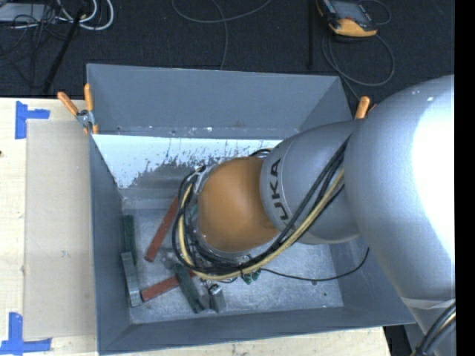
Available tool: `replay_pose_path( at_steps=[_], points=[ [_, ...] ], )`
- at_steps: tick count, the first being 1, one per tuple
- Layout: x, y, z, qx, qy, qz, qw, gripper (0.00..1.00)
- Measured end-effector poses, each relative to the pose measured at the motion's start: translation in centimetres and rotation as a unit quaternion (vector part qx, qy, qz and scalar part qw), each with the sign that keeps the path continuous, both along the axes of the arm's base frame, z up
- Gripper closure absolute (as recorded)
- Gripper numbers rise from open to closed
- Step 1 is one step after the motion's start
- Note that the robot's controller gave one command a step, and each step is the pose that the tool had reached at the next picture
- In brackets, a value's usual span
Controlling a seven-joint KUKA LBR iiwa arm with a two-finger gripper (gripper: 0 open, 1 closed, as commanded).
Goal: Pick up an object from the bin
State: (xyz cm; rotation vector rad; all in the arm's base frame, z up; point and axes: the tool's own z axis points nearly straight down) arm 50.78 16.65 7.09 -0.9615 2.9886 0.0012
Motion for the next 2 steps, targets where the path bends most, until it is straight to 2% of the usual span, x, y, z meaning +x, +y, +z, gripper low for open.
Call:
replay_pose_path(
  at_steps=[1,2],
  points=[
    [0.16,0.04,0.36,0.0,-0.0007,0.0,1.0,1.0],
    [-0.02,-0.01,-0.02,0.0,0.0004,0.0,1.0,0.0]
  ],
)
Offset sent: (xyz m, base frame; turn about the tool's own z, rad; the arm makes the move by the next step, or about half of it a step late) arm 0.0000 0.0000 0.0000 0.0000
